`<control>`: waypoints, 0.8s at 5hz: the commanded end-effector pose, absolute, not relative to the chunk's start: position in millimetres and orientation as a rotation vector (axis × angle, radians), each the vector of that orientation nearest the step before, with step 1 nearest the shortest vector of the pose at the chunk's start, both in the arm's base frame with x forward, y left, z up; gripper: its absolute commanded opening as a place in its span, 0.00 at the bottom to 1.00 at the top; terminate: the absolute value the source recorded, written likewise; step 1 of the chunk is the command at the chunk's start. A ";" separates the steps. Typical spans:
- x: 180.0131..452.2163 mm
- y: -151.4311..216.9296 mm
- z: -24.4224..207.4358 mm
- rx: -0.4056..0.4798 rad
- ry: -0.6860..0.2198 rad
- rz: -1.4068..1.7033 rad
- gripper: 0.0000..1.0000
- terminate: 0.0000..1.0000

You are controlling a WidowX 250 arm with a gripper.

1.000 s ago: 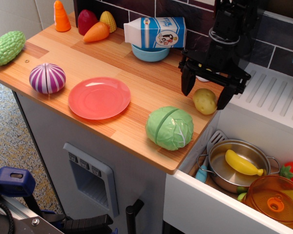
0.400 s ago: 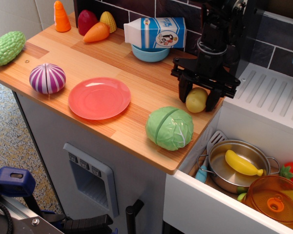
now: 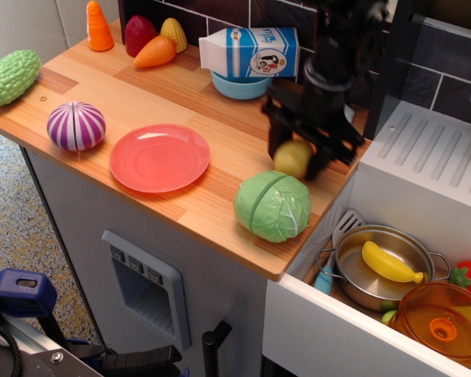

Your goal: Put potato on plate

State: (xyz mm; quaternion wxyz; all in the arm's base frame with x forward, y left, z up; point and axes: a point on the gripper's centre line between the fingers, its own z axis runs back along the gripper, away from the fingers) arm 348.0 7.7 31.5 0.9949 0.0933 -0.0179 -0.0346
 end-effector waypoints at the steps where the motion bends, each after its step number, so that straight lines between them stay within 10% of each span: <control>1: 336.5 60.2 91.3 0.268 -0.120 -0.111 0.00 0.00; 3: 312.2 99.5 80.9 0.212 -0.121 -0.091 0.00 0.00; 4: 306.6 108.3 69.8 0.177 -0.136 -0.107 1.00 0.00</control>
